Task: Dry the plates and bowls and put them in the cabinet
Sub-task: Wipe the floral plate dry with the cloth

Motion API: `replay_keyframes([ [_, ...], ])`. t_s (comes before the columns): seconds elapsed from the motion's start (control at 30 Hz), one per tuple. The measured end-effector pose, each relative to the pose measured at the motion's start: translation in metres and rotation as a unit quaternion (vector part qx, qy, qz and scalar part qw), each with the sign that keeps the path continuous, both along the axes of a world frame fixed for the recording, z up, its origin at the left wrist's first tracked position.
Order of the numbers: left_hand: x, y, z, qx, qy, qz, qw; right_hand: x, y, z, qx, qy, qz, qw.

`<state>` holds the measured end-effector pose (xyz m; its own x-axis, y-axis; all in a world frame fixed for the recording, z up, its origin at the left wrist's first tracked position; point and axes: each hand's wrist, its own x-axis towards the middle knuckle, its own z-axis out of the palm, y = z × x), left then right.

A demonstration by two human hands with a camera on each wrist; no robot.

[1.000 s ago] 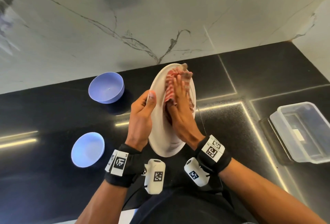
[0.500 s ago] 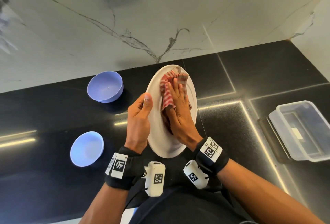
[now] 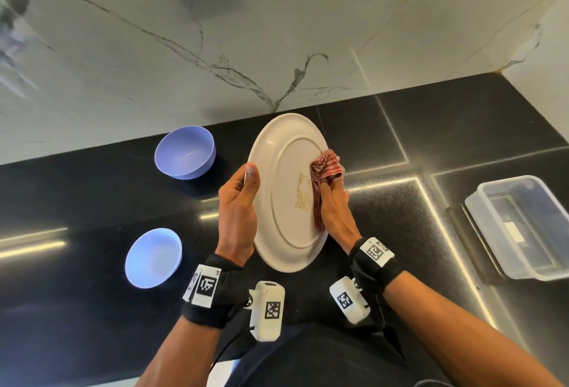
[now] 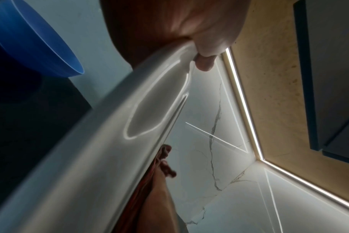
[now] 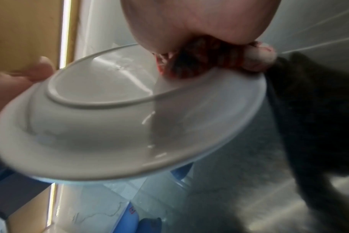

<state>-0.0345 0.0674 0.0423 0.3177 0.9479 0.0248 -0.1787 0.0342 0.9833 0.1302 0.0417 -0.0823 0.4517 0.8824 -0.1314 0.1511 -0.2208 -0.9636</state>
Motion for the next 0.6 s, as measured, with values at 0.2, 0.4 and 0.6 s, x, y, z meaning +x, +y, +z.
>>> replay_keyframes([
  [0.2, 0.002, 0.005, 0.002, -0.013, -0.003, 0.021, 1.000, -0.033, 0.005, 0.053, 0.127, -0.080, 0.075, 0.986],
  [0.4, 0.007, 0.003, 0.013, 0.011, 0.015, 0.019, 1.000, -0.060, -0.009, 0.075, 0.200, -0.193, 0.185, 0.943],
  [0.6, 0.006, -0.004, 0.008, -0.024, -0.026, 0.021, 0.999, -0.060, -0.016, 0.075, 0.210, -0.269, 0.180, 0.923],
])
